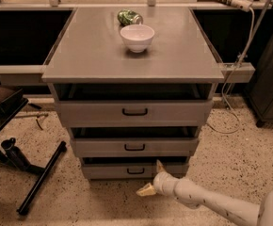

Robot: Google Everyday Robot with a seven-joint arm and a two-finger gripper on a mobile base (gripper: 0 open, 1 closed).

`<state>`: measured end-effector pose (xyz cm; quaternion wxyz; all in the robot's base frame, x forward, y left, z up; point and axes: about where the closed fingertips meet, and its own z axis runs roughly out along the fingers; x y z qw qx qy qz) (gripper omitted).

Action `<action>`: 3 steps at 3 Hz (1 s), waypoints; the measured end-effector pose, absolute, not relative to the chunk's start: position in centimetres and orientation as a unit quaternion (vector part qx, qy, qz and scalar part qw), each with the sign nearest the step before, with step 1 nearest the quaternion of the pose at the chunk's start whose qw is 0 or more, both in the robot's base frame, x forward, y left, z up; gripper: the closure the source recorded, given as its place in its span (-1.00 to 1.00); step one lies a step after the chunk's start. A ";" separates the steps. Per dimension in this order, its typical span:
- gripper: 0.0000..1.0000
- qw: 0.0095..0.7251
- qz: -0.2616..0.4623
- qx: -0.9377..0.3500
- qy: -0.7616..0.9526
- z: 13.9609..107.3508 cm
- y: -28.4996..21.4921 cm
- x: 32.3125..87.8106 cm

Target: Open bottom drawer

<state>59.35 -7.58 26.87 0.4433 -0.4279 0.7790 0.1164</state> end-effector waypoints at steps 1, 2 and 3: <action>-1.00 0.430 0.109 -0.439 0.781 25.6 -6.9 61.1; -1.00 0.414 0.112 -0.436 0.792 23.8 -6.7 62.6; -1.00 0.409 0.111 -0.440 0.792 23.2 -6.4 63.7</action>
Offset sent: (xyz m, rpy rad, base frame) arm 0.0525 0.0059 -0.0511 -0.0538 0.0958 -0.0135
